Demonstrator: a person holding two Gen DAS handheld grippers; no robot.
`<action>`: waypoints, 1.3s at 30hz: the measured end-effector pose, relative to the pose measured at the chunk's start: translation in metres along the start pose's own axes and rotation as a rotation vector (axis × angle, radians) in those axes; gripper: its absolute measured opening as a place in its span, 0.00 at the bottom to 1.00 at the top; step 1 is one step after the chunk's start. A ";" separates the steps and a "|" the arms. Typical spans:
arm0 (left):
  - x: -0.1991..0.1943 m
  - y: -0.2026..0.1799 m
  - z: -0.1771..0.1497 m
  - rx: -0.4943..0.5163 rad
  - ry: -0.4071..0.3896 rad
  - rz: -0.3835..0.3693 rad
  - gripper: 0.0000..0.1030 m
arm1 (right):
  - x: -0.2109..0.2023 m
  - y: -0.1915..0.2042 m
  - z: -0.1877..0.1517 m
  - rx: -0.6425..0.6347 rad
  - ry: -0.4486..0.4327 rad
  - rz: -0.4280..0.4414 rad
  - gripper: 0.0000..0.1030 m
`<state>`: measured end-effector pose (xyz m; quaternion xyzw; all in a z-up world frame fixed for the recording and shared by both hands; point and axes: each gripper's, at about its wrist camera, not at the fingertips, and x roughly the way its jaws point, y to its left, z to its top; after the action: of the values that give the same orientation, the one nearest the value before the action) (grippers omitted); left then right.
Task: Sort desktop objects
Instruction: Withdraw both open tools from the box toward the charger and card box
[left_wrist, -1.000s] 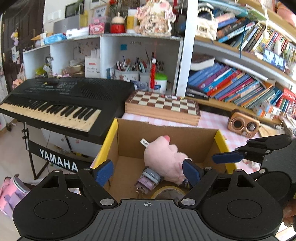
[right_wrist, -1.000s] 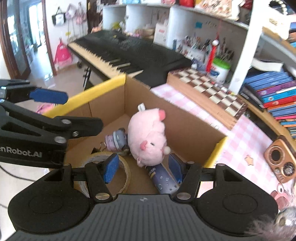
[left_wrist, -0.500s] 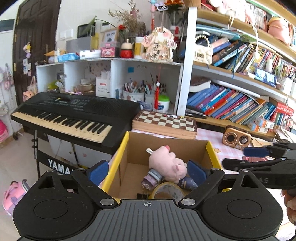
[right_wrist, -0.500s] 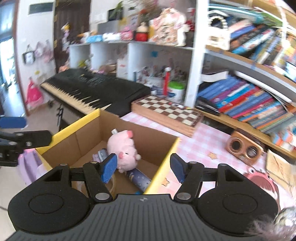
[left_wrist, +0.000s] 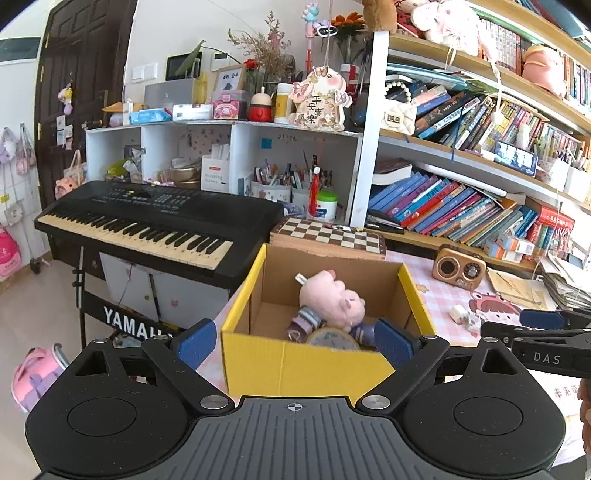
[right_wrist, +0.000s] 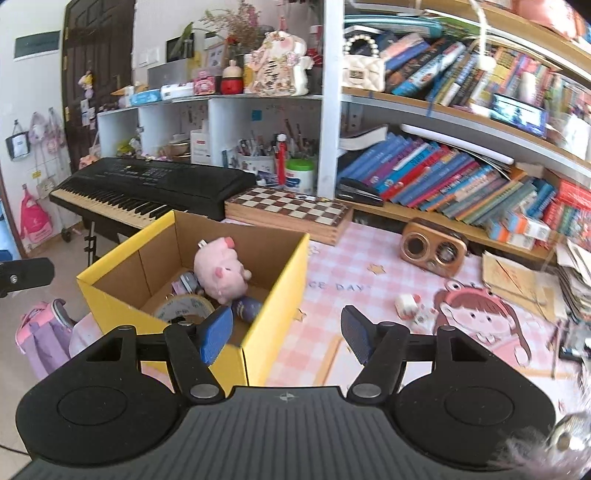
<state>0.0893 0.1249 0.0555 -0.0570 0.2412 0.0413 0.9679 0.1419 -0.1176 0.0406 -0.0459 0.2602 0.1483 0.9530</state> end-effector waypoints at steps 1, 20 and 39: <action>-0.004 0.000 -0.003 0.000 0.000 0.001 0.92 | -0.005 0.000 -0.005 0.007 0.000 -0.008 0.62; -0.046 -0.002 -0.058 -0.005 0.056 0.011 0.92 | -0.052 0.017 -0.078 0.055 0.062 -0.047 0.64; -0.063 -0.014 -0.087 -0.006 0.079 -0.017 0.92 | -0.078 0.027 -0.113 0.039 0.092 -0.063 0.66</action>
<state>-0.0050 0.0960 0.0105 -0.0634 0.2784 0.0317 0.9578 0.0150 -0.1304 -0.0174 -0.0423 0.3050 0.1107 0.9449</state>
